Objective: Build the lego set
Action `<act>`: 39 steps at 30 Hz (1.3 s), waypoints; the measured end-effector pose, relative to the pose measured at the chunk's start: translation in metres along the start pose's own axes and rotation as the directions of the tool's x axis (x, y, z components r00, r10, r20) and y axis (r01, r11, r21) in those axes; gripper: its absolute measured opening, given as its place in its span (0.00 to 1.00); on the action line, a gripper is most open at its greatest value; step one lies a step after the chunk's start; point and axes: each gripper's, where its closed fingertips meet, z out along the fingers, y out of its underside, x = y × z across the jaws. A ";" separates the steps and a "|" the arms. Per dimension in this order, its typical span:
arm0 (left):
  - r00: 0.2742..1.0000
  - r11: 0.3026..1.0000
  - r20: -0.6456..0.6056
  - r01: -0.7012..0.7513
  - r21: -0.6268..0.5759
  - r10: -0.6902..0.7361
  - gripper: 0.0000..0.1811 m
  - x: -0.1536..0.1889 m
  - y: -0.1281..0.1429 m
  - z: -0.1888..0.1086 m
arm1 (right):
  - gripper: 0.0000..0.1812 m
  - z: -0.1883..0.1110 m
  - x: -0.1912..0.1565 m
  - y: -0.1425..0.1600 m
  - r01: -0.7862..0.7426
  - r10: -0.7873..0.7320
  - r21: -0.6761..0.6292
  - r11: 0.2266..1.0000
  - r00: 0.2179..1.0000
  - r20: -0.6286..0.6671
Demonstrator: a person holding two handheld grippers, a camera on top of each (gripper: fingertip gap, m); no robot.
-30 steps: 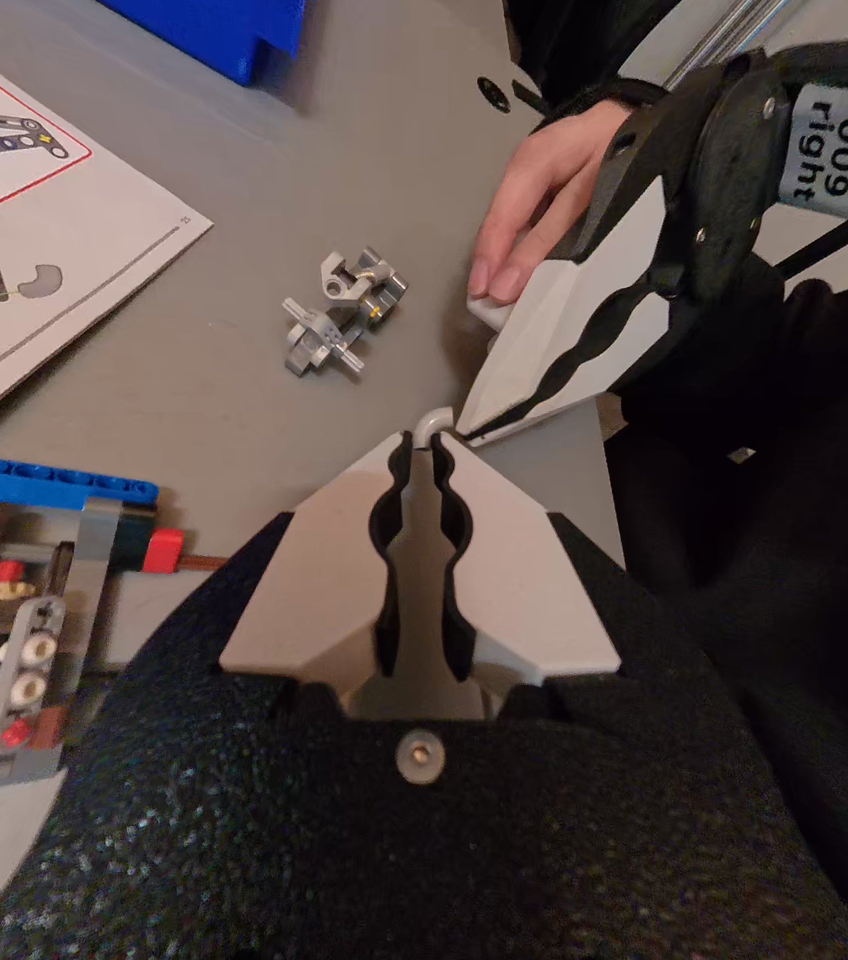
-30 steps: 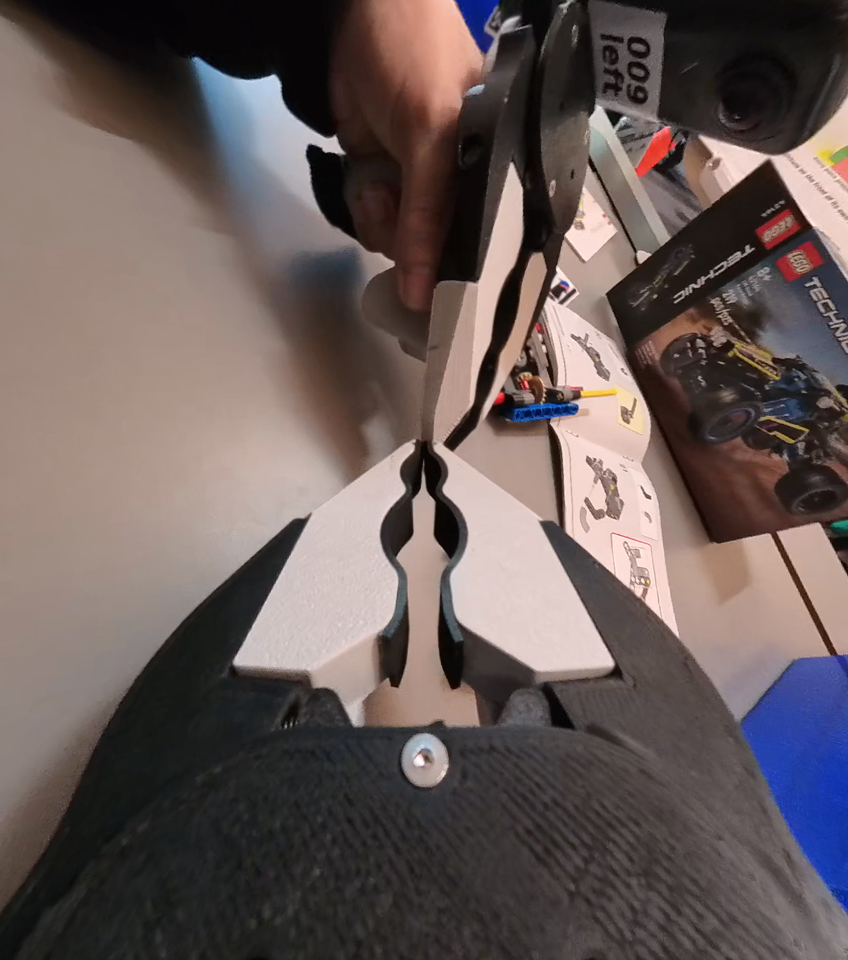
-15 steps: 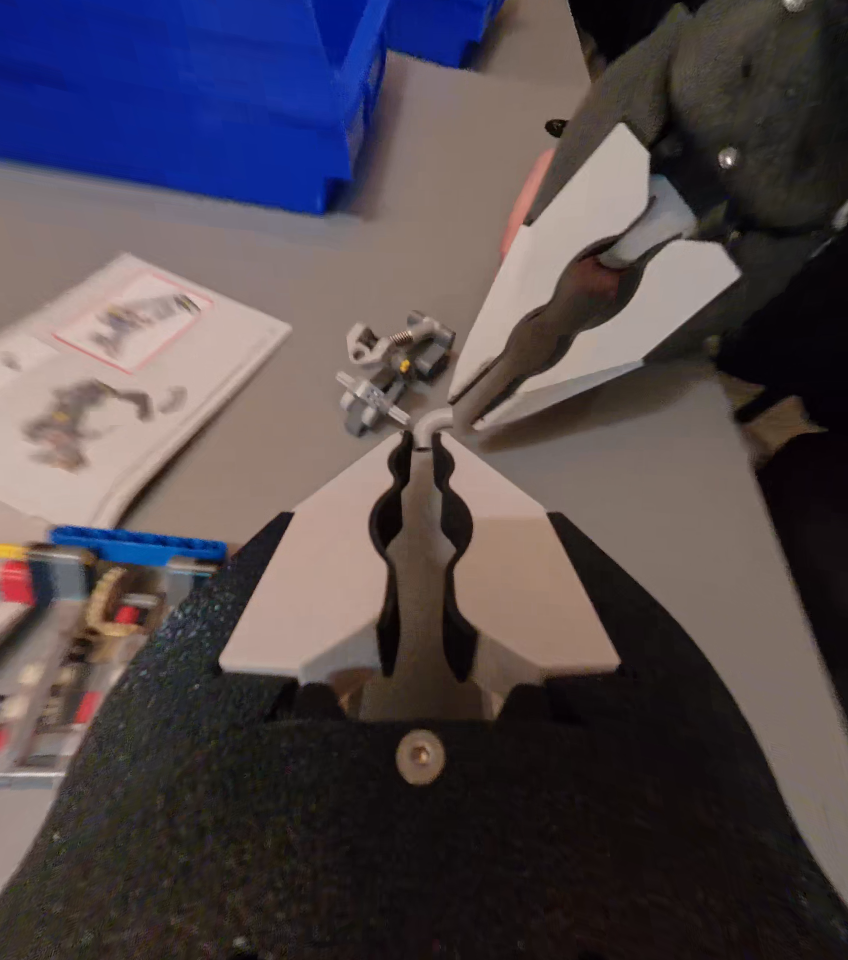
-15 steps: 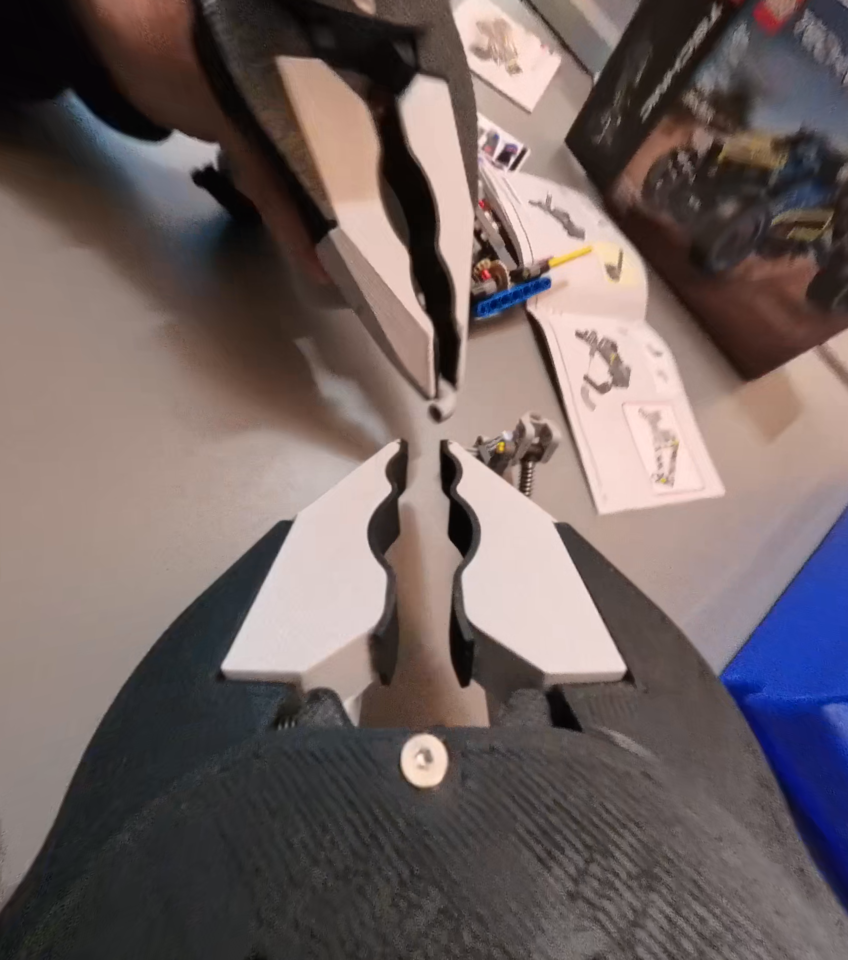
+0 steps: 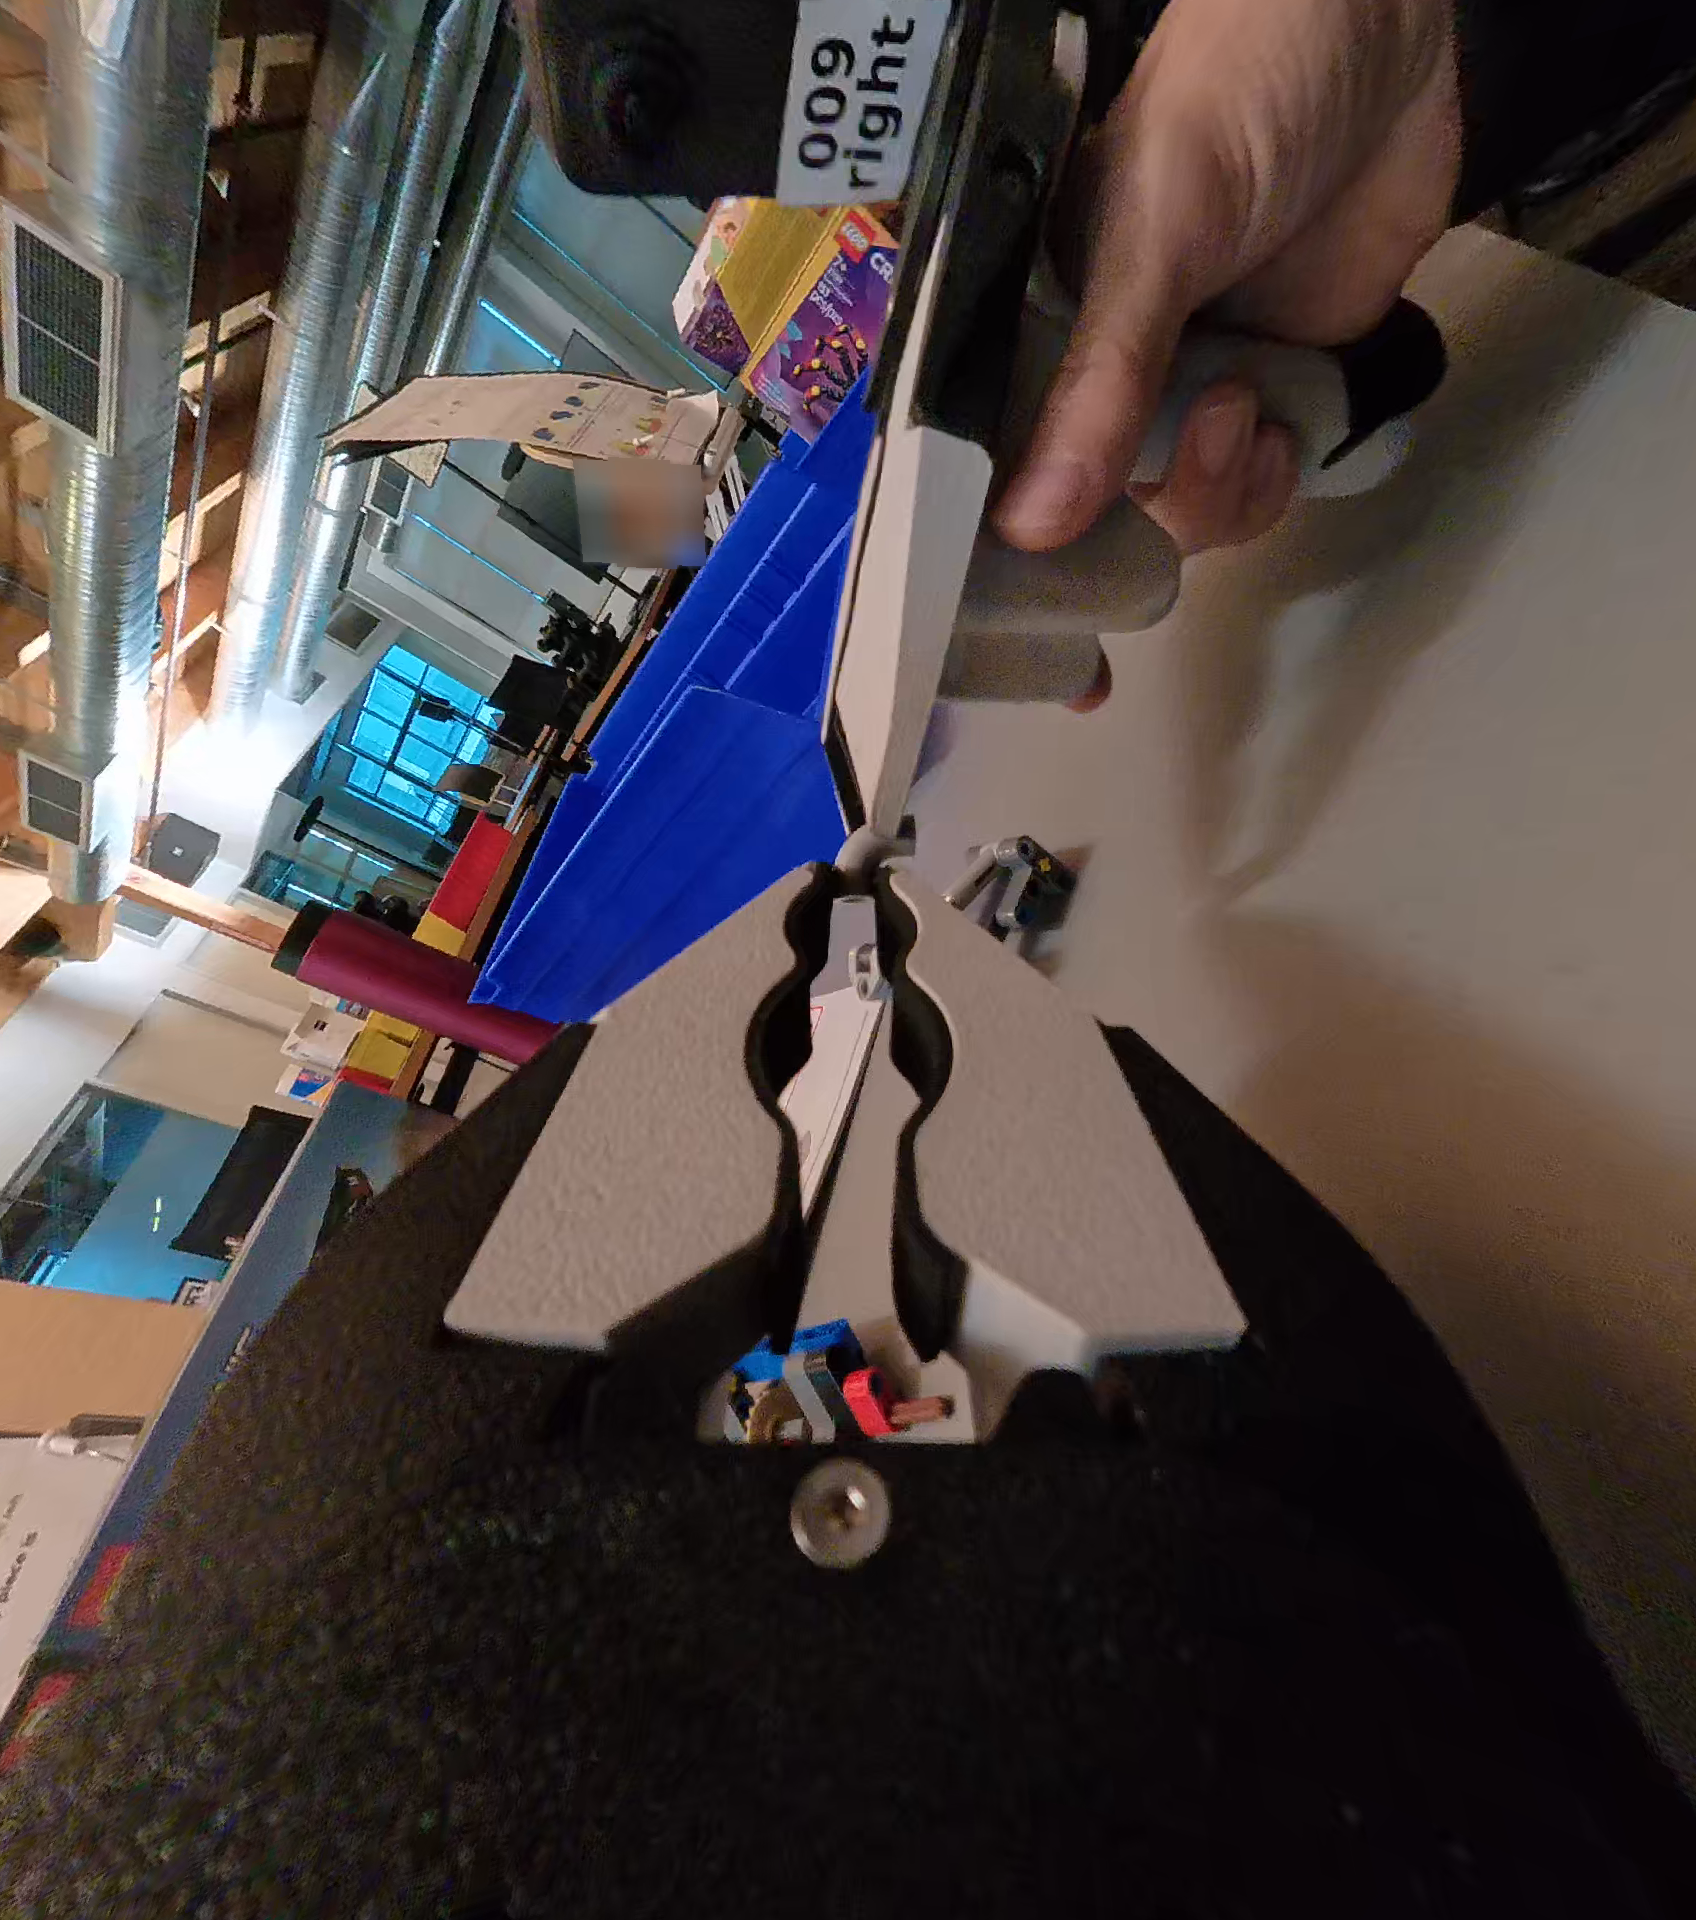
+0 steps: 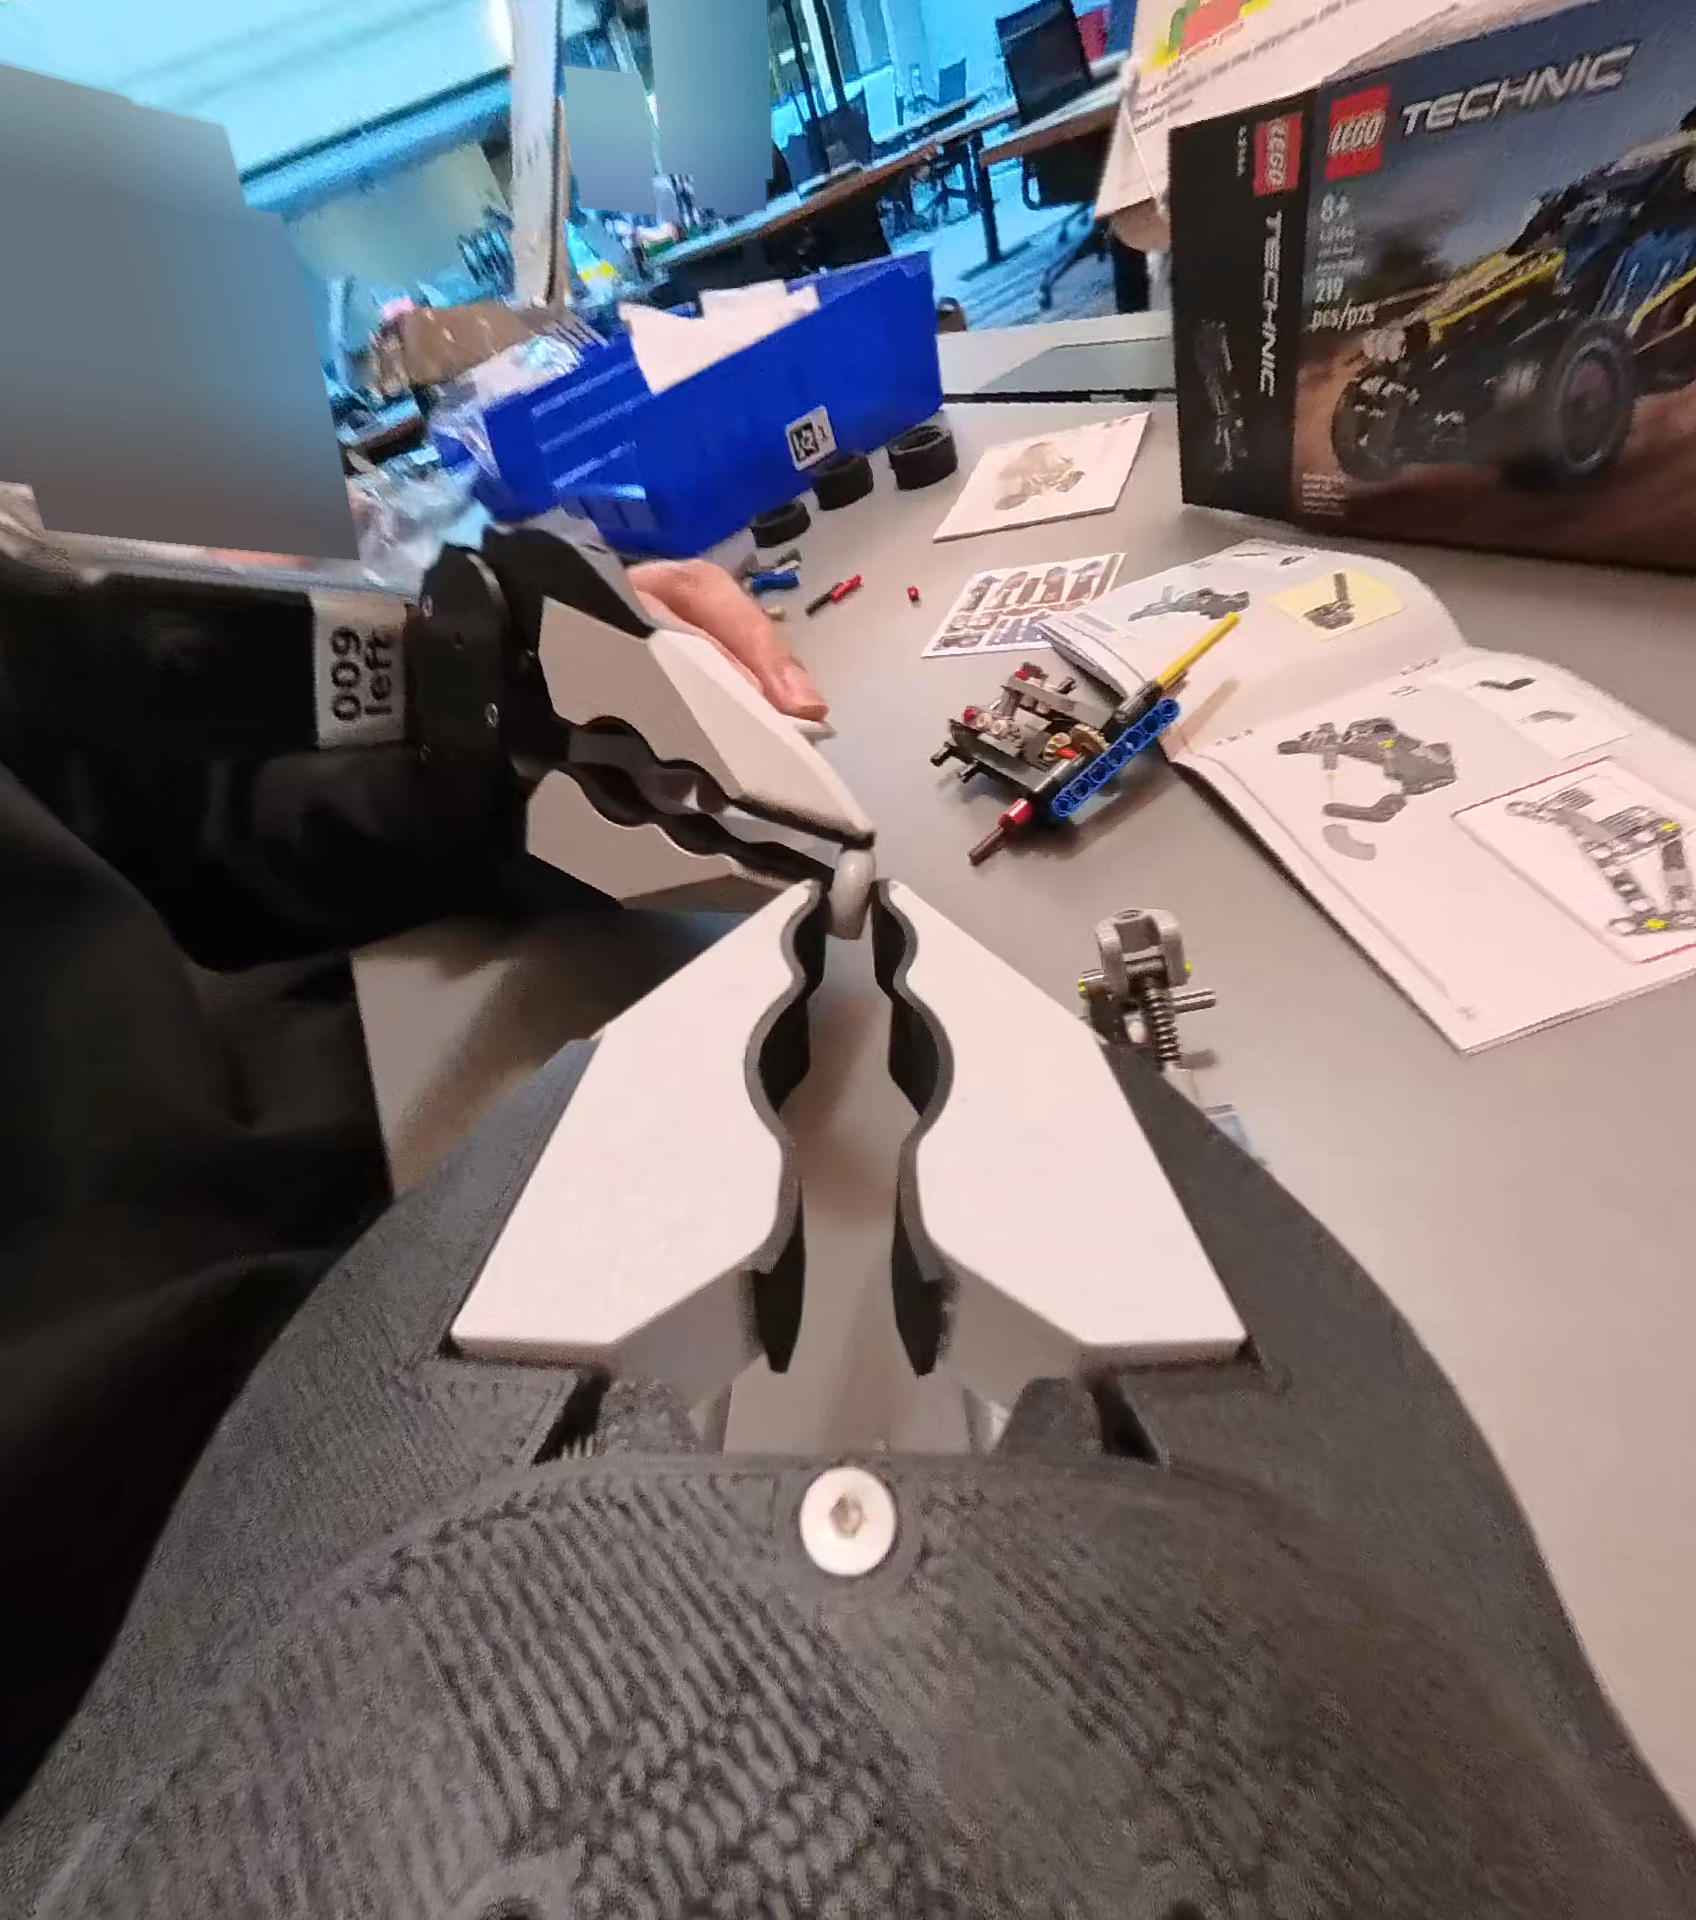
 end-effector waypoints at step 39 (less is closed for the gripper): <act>-0.499 -0.442 -0.271 0.862 -0.247 -0.823 0.11 0.007 -0.011 0.002 | 0.03 0.000 0.004 0.006 0.843 -0.946 -0.526 0.113 -0.071 -0.317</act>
